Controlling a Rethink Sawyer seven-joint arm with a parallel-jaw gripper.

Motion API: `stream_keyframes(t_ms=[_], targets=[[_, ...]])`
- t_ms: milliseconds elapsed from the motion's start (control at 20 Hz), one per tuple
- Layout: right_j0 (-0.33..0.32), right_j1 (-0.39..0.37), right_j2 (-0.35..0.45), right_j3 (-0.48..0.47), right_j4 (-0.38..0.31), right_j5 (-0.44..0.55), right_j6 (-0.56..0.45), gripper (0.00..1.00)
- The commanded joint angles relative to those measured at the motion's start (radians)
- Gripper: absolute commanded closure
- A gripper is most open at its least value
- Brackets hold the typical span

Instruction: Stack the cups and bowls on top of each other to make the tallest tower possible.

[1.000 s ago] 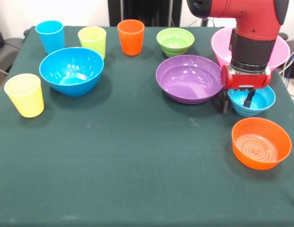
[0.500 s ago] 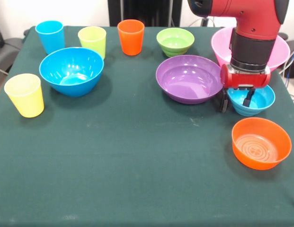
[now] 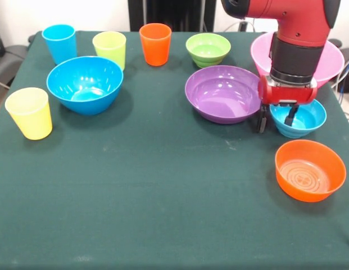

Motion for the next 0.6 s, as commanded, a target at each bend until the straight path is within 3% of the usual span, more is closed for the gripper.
stream_keyframes(t_ms=[50,300,350,600], targets=[[0.013,0.031,0.050,0.006,0.003,-0.019,0.143,0.00],[0.017,0.035,0.040,-0.001,0.004,-0.017,0.143,0.00],[0.015,0.034,0.042,0.001,0.004,-0.020,0.142,1.00],[0.021,0.039,0.030,-0.010,0.005,-0.016,0.141,1.00]])
